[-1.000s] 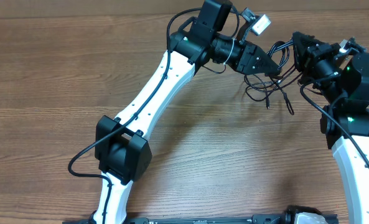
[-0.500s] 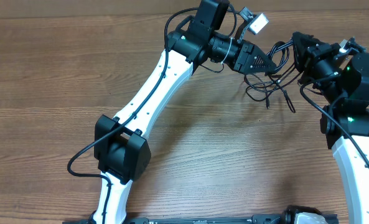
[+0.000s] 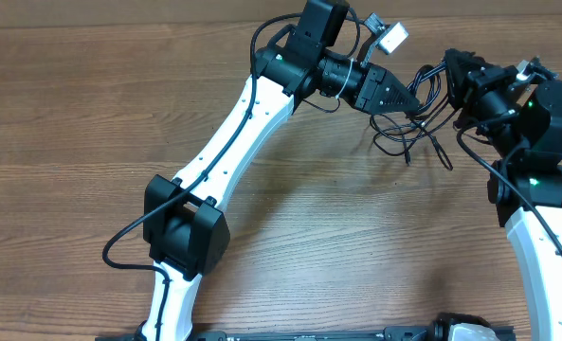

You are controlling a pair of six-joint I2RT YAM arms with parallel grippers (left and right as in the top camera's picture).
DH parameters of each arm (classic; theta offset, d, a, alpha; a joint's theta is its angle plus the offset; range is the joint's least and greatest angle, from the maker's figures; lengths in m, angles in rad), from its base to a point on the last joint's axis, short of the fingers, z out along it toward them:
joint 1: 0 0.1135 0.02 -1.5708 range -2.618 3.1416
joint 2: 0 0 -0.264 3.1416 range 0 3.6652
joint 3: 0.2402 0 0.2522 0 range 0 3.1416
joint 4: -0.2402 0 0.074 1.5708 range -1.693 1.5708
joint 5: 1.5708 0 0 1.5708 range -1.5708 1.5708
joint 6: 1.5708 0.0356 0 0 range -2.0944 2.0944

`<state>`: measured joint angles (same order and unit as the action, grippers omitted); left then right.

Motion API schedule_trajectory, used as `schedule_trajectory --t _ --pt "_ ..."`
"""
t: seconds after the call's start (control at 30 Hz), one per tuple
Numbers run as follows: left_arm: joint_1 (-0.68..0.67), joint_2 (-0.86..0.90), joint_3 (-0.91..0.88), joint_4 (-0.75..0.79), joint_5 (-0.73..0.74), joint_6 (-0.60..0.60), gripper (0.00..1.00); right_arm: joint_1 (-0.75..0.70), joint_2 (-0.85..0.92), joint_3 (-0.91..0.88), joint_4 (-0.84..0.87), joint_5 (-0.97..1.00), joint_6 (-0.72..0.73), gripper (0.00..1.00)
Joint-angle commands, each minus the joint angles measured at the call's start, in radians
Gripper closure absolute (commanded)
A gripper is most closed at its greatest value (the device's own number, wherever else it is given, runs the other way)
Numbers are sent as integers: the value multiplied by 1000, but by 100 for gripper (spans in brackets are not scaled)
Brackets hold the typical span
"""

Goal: Untangle cables

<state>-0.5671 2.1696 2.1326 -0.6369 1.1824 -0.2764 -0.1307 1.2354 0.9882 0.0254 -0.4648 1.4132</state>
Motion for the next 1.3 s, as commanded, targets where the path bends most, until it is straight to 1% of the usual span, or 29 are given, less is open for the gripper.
schedule_trajectory --t 0.0,0.07,0.17,0.27,0.33,0.43,0.83,0.87,0.9,0.93,0.97,1.03,1.17,1.27 --pt "4 7 19 -6 19 30 71 0 -5 8 11 13 1 96" --pt "5 7 19 -13 19 30 68 0 -5 8 11 16 1 96" --pt "6 7 19 -17 16 30 68 0 -5 8 11 16 1 96" --pt "6 7 19 -17 12 30 72 0 -5 8 11 16 1 96" --pt "6 7 19 -17 12 30 82 0 -5 8 11 16 1 96" --pt "6 7 19 -17 12 31 95 0 -5 8 11 16 1 96" --pt "11 7 19 -18 12 53 96 0 -5 8 -10 16 -3 96" --pt "13 7 19 -18 13 53 96 0 -5 8 -20 16 -8 92" --pt "16 7 19 -20 12 53 96 0 -5 8 -36 16 -10 86" --pt "19 7 19 -22 12 59 96 -1 -5 8 -51 16 -19 78" --pt "24 7 19 -28 12 70 96 -1 -5 8 -66 16 -43 67" --pt "35 7 19 -50 11 105 96 -1 -5 8 -89 14 -87 54" --pt "62 7 19 -121 7 191 96 -1 -5 8 -107 -42 -201 39" --pt "87 7 19 -201 -43 247 95 -1 -5 8 -107 -106 -369 29"
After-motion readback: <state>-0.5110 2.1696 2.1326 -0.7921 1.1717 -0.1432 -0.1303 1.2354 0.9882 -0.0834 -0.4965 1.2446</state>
